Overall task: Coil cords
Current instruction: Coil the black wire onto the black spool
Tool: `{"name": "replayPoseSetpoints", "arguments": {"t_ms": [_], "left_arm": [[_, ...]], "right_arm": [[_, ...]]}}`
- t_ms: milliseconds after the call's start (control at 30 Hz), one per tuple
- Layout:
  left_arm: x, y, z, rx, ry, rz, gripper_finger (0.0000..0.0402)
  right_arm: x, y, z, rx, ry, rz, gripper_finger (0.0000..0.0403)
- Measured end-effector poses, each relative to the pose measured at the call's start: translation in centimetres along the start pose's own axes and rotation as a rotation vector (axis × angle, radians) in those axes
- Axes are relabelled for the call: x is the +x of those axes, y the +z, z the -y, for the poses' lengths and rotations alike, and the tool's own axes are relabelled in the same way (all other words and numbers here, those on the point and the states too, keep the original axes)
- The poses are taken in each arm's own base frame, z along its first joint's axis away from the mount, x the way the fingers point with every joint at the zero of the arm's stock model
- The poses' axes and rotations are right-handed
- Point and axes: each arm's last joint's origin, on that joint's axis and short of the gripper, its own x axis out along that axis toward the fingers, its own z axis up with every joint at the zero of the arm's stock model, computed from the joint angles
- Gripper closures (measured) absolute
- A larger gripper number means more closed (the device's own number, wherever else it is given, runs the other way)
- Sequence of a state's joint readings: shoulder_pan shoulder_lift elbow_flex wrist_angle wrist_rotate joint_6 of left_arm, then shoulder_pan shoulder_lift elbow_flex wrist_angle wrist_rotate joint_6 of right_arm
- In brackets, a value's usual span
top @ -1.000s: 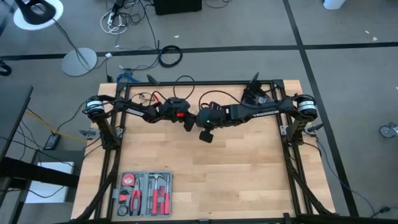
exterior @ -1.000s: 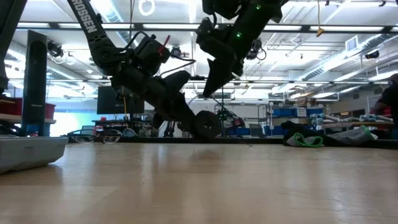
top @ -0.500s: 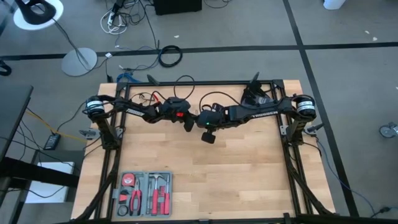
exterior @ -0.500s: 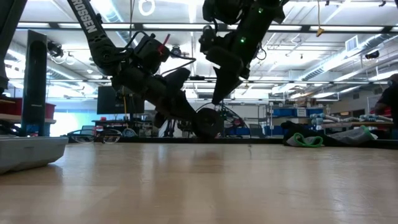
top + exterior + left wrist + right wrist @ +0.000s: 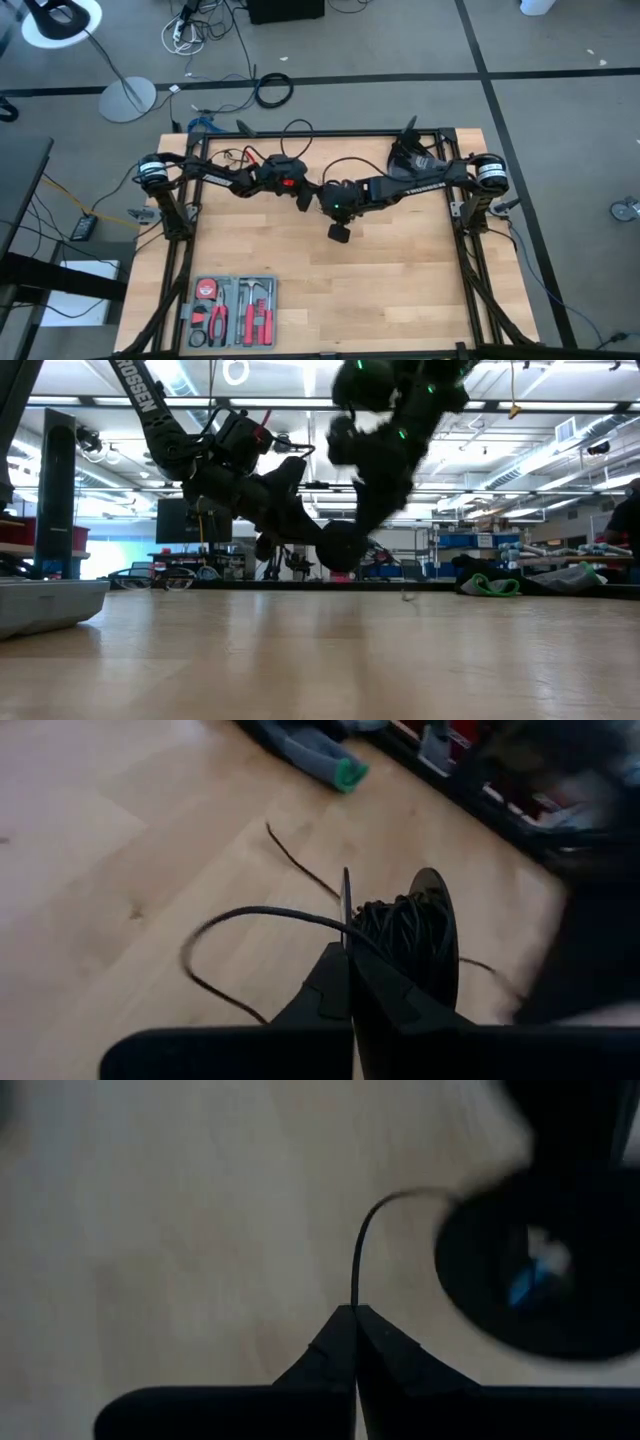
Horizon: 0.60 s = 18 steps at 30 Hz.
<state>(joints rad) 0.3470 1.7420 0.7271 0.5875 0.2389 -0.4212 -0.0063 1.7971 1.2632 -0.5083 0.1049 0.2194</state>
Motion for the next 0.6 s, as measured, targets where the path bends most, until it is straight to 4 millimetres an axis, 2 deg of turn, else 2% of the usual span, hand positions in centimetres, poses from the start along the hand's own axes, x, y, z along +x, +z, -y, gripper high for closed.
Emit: {"name": "replayPoseSetpoints", "arguments": {"t_ms": [167, 267, 433, 600], "left_arm": [[-0.1, 0.2, 0.3, -0.003, -0.042, -0.015, 0.0402], [-0.6, 0.8, 0.6, 0.005, -0.051, 0.005, 0.0402], [-1.4, 1.4, 1.2, 0.031, -0.056, 0.012, 0.0402], [-1.6, 1.0, 0.9, 0.039, 0.000, -0.035, 0.0402]], "right_arm": [[1.9, -3.6, 0.4, 0.106, -0.034, -0.112, 0.0403], [2.3, -5.3, 0.0, 0.142, -0.047, -0.182, 0.0403], [1.3, -6.8, -0.4, 0.161, -0.213, -0.258, 0.0403], [-1.4, -6.8, -0.4, 0.192, -0.391, -0.159, 0.0403]]}}
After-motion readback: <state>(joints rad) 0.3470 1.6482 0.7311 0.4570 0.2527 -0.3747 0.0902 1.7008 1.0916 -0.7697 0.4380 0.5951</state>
